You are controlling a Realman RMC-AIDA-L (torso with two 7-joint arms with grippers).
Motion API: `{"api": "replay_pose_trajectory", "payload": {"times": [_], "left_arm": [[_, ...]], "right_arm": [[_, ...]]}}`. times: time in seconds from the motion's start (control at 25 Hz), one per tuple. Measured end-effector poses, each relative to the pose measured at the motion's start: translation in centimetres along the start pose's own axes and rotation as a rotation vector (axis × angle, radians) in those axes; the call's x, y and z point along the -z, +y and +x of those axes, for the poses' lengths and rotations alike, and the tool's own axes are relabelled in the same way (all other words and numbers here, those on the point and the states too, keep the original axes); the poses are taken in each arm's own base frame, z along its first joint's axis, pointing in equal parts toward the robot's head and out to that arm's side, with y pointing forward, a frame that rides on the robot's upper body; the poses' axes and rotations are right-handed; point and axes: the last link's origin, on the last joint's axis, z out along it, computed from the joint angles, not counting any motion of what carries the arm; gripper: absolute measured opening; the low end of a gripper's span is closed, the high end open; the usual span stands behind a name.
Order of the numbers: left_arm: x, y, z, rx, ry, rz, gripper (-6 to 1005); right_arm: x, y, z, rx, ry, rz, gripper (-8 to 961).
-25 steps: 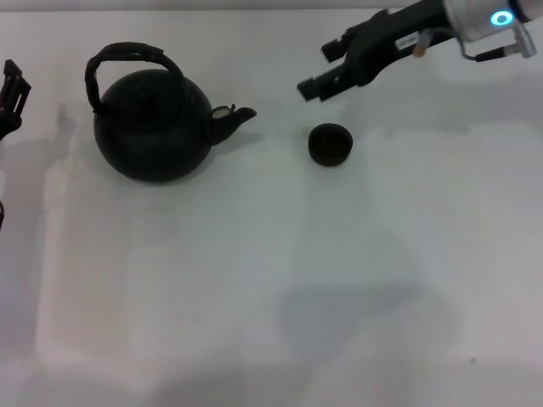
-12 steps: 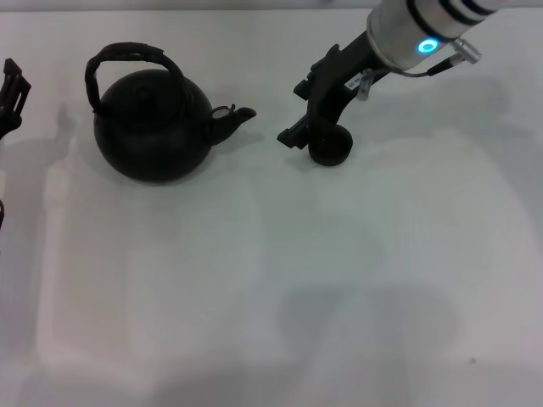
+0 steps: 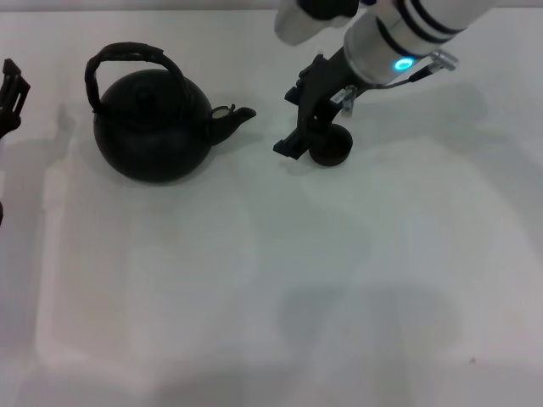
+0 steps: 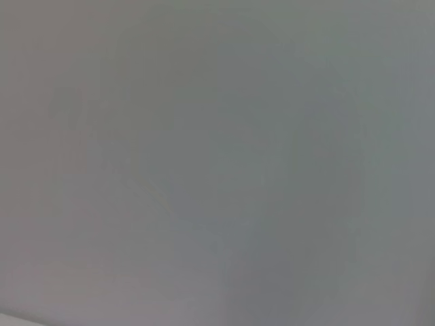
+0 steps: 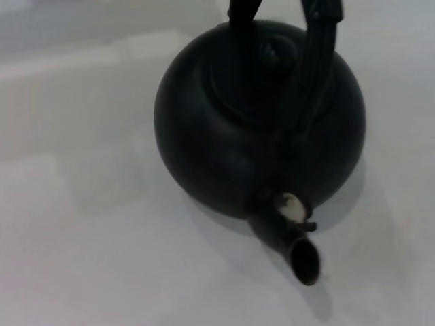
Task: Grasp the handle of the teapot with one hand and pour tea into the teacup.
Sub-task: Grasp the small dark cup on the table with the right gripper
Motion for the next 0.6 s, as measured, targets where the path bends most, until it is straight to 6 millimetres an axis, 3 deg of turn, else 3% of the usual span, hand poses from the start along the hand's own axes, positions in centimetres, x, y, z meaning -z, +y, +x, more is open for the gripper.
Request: {"api": "replay_pose_trajectory", "payload": {"times": [0.6], "left_arm": [[-0.1, 0.1, 0.0, 0.002, 0.001, -0.002, 890]], "right_arm": [[-2.0, 0.0, 0.8, 0.017, 0.075, 0.064, 855]]}}
